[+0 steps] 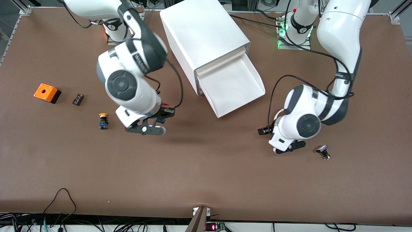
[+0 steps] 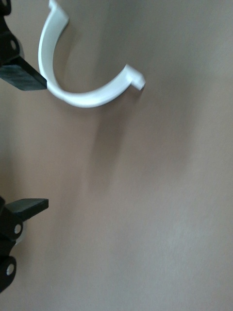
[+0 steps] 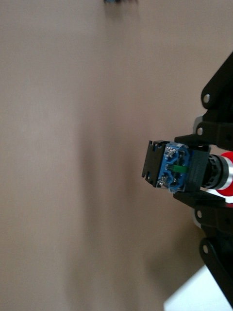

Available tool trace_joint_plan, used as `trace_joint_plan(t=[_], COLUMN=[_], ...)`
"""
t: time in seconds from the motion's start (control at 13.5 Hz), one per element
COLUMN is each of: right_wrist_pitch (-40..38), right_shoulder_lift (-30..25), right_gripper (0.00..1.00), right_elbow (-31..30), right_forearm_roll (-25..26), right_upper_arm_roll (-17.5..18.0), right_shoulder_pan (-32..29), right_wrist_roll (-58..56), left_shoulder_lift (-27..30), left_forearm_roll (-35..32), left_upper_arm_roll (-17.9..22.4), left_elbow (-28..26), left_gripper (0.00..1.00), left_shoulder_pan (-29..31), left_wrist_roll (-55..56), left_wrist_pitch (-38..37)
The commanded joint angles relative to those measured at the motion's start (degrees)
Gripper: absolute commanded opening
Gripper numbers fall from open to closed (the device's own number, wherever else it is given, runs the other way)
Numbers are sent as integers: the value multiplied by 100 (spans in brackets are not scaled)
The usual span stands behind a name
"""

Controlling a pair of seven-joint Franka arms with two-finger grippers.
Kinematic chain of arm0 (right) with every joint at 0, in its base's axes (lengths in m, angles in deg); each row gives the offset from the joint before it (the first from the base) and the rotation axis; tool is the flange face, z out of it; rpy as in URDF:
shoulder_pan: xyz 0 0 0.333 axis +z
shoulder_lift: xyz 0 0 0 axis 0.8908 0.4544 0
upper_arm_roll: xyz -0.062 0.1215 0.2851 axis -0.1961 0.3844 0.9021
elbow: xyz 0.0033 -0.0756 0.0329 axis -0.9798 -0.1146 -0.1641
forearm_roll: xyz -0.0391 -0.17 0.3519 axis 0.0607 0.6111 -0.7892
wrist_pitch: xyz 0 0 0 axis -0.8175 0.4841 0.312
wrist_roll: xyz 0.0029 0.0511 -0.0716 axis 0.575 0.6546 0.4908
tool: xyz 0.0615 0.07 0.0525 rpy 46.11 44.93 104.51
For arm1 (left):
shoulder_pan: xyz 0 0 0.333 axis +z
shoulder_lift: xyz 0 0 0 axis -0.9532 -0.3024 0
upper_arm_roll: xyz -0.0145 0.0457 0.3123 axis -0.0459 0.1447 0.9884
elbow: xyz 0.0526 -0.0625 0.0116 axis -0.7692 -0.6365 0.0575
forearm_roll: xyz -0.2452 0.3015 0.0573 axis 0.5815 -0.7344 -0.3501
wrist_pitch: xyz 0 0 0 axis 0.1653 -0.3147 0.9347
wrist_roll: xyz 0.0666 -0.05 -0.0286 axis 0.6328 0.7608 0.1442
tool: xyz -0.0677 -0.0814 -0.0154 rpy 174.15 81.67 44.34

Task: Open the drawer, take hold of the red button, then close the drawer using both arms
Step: 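Lift the red button out with the right gripper while the left gripper repositions, then set the red button on the table while the left gripper pushes the drawer shut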

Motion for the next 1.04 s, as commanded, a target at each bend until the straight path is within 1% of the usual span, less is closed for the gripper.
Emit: trace_joint_plan(t=[0.0, 0.22, 0.3, 0.37, 0.44, 0.59, 0.74, 0.89, 0.96], right_wrist_pitch=[106, 413, 658, 982, 1429, 2142, 2600, 2909, 3006], right_shoulder_lift=[-99, -117, -151, -204, -274, -310, -310, -301, -293], right_gripper=[0, 0, 0, 0, 0, 1, 2, 6, 16], right_elbow=[-494, -985, -1248, -1590, -1994, -2637, -3016, -3297, -3412], right_forearm_roll=[-67, -67, -67, -67, -76, -67, -67, -67, -67], right_upper_arm_roll=[87, 60, 60, 52, 51, -1, -106, -159, -159], right_shoulder_pan=[-448, -861, -1010, -1142, -1318, -1486, -1556, -1618, -1644], right_wrist_roll=[-866, -1623, -1912, -2202, -2492, -2907, -3083, -3189, -3190], left_shoulder_lift=[429, 464, 534, 595, 657, 797, 999, 1053, 1053], left_forearm_roll=[54, 54, 89, 106, 141, 203, 492, 493, 502], left_upper_arm_roll=[-34, -51, -112, -270, -297, -577, -972, -1351, -1457], left_elbow=[-627, -697, -837, -986, -1092, -1320, -1549, -1699, -1813], left_gripper=[98, 97, 97, 97, 97, 97, 97, 97, 97], left_shoulder_pan=[-409, -806, -807, -763, -754, -641, -334, -96, -34], left_wrist_roll=[1036, 1935, 1997, 1998, 1998, 1998, 1989, 1998, 1998], left_wrist_pitch=[456, 474, 483, 491, 491, 465, 465, 456, 448])
